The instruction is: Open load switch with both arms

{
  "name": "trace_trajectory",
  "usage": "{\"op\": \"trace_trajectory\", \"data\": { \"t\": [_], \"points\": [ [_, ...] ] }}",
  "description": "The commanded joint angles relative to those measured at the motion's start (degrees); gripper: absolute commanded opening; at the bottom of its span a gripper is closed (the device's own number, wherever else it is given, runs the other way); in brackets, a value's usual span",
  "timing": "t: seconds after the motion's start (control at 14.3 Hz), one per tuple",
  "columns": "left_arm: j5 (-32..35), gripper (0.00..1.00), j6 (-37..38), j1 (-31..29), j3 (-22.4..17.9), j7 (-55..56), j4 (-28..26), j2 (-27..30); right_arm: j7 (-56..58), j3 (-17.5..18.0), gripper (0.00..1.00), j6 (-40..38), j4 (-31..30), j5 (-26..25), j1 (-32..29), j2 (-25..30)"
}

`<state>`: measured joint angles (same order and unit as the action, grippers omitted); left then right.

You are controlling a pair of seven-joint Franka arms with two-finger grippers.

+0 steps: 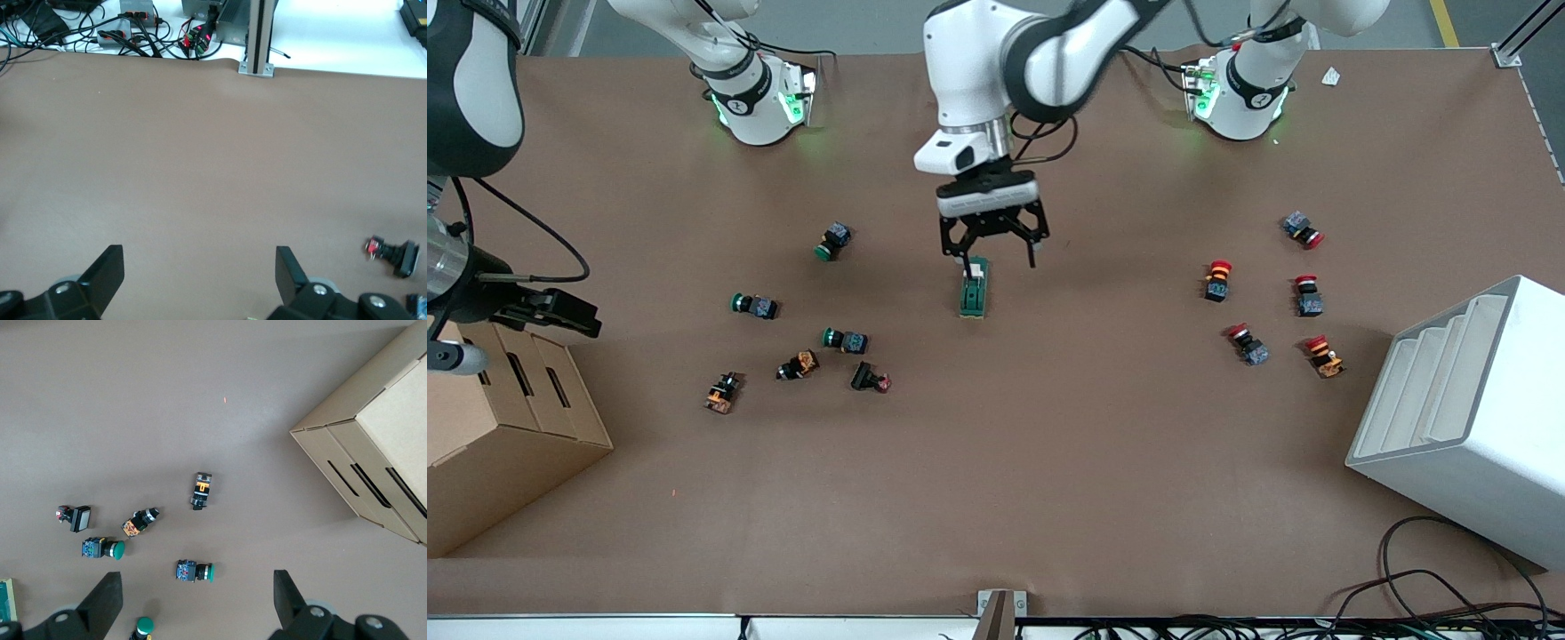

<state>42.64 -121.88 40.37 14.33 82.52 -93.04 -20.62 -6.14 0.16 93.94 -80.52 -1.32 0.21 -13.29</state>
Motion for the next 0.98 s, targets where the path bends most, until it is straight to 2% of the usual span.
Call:
{"op": "trace_trajectory", "data": {
  "t": [0.0,0.21,0.35,0.56,0.77,0.91],
  "points": [
    [-9.9,1.00,0.0,-6.8,0.5,-11.0,3.3,2.2,0.7,0.8,1.00,0.0,-2.3,-2.4,-0.7,2.6],
    [-20.2,1.00,2.2,-15.2,0.6,-25.4,5.8,4.3,1.8,0.7,1.00,-2.0,-0.5,-3.4,-0.7,2.6],
    [-24.5,1.00,7.0,-19.3,0.6,-32.9,8.8,4.5,1.7,0.8,1.00,-3.9,-0.5,-3.2,-1.3,4.1],
    [-29.4,1.00,11.7,-24.7,0.4,-42.5,9.7,7.3,1.7,0.9,1.00,-5.6,-3.3,-3.2,-1.4,8.2],
    [-38.6,1.00,16.9,-31.9,-0.3,-58.7,9.3,11.4,1.4,1.0,1.00,-5.2,-9.2,-3.2,-1.4,13.5],
    [-41.5,1.00,20.8,-33.7,-3.3,-66.8,8.5,14.0,1.4,0.9,1.00,-5.3,-11.7,-3.1,-1.5,16.2]
  ]
}}
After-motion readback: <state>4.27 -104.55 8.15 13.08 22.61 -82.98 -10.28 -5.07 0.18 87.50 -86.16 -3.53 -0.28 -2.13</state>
